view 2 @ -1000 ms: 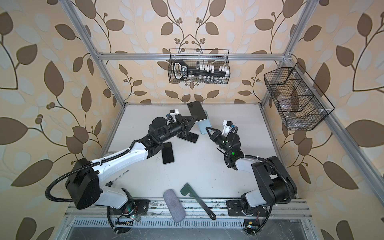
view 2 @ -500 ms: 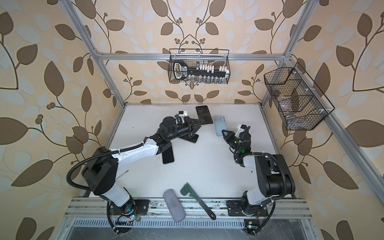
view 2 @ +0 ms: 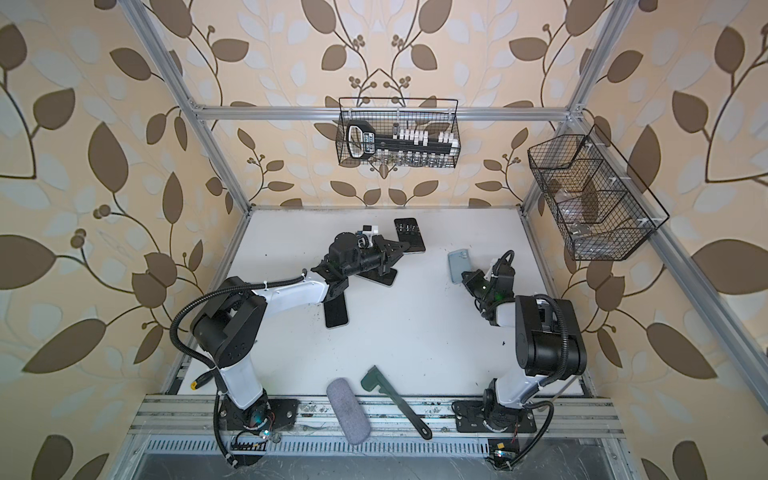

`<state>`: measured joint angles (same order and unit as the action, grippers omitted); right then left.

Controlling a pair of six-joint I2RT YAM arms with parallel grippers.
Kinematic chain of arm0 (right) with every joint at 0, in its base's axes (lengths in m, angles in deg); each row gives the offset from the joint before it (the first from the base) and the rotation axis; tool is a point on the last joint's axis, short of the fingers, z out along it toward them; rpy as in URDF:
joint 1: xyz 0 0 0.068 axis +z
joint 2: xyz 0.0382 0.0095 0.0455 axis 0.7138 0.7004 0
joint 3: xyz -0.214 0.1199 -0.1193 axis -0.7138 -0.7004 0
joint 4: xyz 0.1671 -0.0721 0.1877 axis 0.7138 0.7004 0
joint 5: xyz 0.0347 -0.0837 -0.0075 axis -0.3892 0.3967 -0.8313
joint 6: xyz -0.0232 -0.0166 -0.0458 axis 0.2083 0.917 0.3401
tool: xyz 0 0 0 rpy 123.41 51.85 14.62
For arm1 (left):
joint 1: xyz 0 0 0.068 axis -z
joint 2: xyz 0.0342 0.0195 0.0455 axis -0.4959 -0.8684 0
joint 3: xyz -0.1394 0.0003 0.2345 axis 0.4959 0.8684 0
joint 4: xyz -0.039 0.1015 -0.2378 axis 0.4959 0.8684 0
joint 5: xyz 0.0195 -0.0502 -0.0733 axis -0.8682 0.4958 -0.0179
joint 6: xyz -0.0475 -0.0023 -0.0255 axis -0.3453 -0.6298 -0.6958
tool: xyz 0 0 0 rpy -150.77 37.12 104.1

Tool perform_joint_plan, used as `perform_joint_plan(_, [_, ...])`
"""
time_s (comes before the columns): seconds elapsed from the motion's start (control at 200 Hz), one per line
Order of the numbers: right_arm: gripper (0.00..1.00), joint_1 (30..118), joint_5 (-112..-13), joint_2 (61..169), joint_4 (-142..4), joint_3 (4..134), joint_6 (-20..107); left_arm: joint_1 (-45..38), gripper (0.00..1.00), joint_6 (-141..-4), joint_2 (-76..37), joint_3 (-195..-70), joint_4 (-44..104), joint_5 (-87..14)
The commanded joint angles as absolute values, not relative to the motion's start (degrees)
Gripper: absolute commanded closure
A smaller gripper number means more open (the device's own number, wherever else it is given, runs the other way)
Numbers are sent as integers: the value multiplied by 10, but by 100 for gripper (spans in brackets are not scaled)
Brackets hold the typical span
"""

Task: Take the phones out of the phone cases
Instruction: 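Withdraw the right gripper toward the robot while the left gripper holds the bare phone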

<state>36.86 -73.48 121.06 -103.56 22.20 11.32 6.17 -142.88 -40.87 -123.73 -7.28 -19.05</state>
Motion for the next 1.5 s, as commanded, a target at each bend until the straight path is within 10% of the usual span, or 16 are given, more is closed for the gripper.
perform_joint_plan(0.0, [90, 362, -726, 1225, -1014, 240, 135, 59, 100, -1415, -409, -1280, -152, -165])
perform_joint_plan(0.44, [80, 334, -694, 1218, -998, 223, 125, 59, 100, -1400, -435, -1276, -141, -156])
perform_joint_plan(0.86, [35, 321, -619, 1131, -947, 192, 137, 62, 100, -1369, -445, -1260, -126, -148])
perform_joint_plan(1.495, [5, 355, -616, 822, -701, 189, 235, 94, 100, -1273, -528, -1301, -49, -164])
